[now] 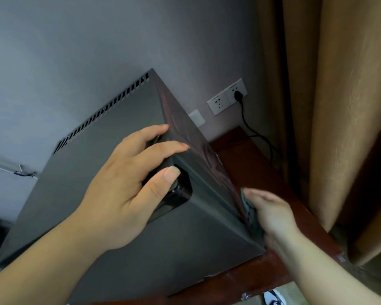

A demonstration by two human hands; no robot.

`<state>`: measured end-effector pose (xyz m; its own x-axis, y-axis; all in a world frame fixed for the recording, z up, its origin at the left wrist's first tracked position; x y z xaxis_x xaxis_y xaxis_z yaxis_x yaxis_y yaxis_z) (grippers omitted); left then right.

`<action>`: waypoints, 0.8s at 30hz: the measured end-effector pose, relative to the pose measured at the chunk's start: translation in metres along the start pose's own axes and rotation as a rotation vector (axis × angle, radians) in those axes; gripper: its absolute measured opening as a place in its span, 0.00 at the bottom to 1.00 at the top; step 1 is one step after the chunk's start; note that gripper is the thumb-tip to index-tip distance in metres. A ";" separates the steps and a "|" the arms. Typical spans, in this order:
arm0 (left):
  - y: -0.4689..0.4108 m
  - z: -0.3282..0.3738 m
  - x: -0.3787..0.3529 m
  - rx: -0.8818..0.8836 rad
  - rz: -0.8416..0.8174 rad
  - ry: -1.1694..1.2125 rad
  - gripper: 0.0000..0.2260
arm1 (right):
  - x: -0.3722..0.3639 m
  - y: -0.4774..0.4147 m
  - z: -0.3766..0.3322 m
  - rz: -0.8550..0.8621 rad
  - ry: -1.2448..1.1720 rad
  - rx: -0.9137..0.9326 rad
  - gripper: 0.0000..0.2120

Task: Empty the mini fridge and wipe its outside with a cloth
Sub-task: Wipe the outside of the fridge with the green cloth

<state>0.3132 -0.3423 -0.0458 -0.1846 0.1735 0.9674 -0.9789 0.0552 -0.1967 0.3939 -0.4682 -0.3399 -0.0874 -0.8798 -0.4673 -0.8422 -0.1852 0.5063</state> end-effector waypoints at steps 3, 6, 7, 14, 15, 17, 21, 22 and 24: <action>0.001 -0.004 0.000 0.016 0.005 -0.006 0.20 | -0.023 0.012 -0.026 -0.146 0.037 0.236 0.06; 0.001 -0.004 -0.001 0.004 0.004 0.018 0.19 | -0.026 0.016 -0.009 -0.152 0.133 0.300 0.03; 0.001 -0.004 -0.001 -0.001 0.006 0.018 0.19 | -0.019 0.011 0.003 -0.109 0.177 0.273 0.02; 0.002 -0.005 -0.003 -0.018 0.016 0.014 0.19 | 0.043 -0.023 0.047 0.213 0.211 0.061 0.03; 0.001 -0.005 -0.003 -0.022 0.019 0.015 0.19 | 0.036 -0.022 0.038 0.159 0.167 0.100 0.01; 0.000 -0.005 -0.001 -0.029 0.023 0.010 0.19 | 0.015 -0.016 0.026 0.007 0.139 0.154 0.01; 0.000 -0.004 -0.002 -0.020 0.012 0.013 0.19 | 0.018 -0.019 0.052 -0.001 0.255 0.125 0.01; 0.000 -0.004 -0.002 -0.018 0.012 0.017 0.19 | 0.030 -0.026 0.063 0.042 0.318 0.088 0.02; 0.001 -0.004 -0.003 -0.015 0.017 0.015 0.19 | 0.052 -0.038 0.086 0.107 0.419 -0.027 0.06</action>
<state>0.3132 -0.3384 -0.0492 -0.2000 0.1890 0.9614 -0.9741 0.0673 -0.2158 0.3755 -0.4689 -0.4457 0.0551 -0.9953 -0.0795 -0.8253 -0.0902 0.5575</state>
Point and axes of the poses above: each hand's wrist, its own y-axis away from the middle knuckle, its own x-axis out of the back of the hand, z = x × y, the point moved 3 cm from there along -y, towards the middle knuckle, and after that the axes turned 2 degrees about z, right-handed, at the moved point
